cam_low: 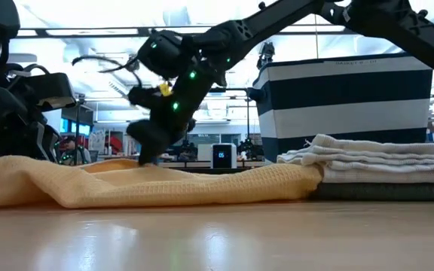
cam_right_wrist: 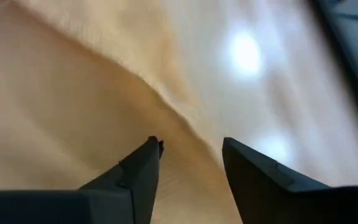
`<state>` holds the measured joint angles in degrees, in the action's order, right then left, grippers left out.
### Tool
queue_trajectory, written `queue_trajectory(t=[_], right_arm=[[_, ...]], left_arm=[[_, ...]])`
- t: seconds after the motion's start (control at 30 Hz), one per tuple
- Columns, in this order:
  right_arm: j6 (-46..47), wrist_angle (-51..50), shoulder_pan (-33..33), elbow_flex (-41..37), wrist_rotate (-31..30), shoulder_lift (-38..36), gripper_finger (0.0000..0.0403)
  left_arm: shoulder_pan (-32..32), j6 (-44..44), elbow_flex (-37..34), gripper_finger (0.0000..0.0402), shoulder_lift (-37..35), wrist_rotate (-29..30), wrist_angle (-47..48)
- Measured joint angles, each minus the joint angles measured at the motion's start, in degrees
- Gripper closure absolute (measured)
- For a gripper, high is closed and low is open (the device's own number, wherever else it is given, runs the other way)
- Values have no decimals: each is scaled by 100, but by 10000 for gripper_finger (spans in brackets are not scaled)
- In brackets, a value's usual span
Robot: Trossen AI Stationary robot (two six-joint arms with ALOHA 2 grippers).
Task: Fold kitchen towel into neat rectangle
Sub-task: Fold the orange towel
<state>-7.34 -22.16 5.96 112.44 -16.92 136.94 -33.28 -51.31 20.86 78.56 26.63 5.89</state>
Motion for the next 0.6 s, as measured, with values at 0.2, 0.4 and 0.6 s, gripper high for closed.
queue_trajectory(t=[0.2, 0.4, 0.6], right_arm=[[55, -194, -15, -7, 963, -65, 243], [382, -150, -310, -41, 1488, -33, 251], [699, -429, -807, -51, 1590, -179, 254]], left_arm=[[0, -15, 0, 287, -2, -4, 9], [0, 102, -1, 287, -76, -34, 55], [9, 607, 324, 287, -742, -217, 1247]])
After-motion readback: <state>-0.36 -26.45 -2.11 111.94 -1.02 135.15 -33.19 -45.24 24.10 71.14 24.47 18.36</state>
